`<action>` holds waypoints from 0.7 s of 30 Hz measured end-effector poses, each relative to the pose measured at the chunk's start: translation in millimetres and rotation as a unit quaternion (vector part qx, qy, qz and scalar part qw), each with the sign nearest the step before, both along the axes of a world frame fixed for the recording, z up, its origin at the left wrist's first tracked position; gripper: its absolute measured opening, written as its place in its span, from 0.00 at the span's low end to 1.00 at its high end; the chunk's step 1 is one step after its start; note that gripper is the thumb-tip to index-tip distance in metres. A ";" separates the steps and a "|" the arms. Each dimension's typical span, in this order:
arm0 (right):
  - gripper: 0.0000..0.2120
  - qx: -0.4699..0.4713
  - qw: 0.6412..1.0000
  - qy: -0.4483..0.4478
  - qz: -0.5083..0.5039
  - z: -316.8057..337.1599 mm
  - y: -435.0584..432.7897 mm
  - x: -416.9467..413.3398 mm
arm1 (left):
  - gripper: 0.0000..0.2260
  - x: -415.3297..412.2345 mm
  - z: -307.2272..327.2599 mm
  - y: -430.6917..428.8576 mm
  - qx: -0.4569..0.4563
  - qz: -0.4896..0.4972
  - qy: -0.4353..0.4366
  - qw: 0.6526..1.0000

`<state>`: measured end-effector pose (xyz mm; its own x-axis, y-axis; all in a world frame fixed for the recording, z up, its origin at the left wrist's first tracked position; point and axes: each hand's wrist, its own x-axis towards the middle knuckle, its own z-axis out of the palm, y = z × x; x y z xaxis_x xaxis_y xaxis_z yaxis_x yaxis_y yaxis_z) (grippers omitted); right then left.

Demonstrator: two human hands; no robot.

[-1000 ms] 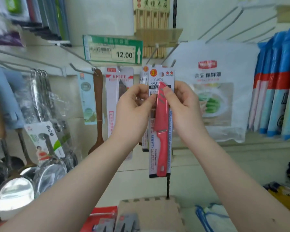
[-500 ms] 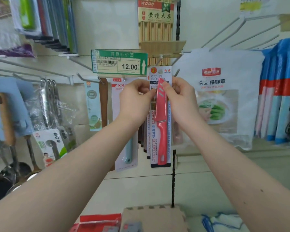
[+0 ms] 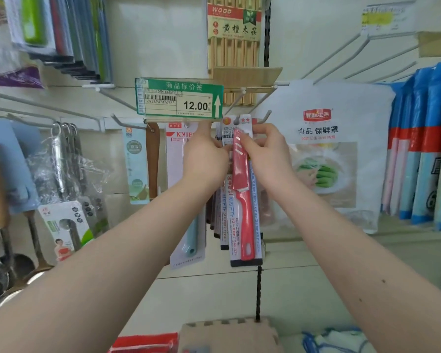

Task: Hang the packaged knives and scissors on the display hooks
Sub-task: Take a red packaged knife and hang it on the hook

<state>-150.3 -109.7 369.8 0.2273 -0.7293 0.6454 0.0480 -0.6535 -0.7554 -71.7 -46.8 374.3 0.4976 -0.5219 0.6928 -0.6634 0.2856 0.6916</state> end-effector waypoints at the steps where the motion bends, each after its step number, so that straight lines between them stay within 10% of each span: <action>1: 0.14 -0.004 1.000 -0.002 -0.002 -0.6 -0.4 0.0 | 0.22 0.1 -0.7 1.0 0.001 0.002 -0.005 1.000; 21: 0.09 -0.062 0.993 -0.092 0.030 -76.4 29.0 -16.4 | 0.09 16.3 -78.3 56.6 -0.206 -0.052 -0.025 0.977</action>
<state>-166.7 -80.7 293.4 0.1382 -0.6306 0.7637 0.2191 -0.7325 -0.6445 -55.4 9.8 296.0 0.4179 -0.2394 0.8764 -0.6456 0.6004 0.4719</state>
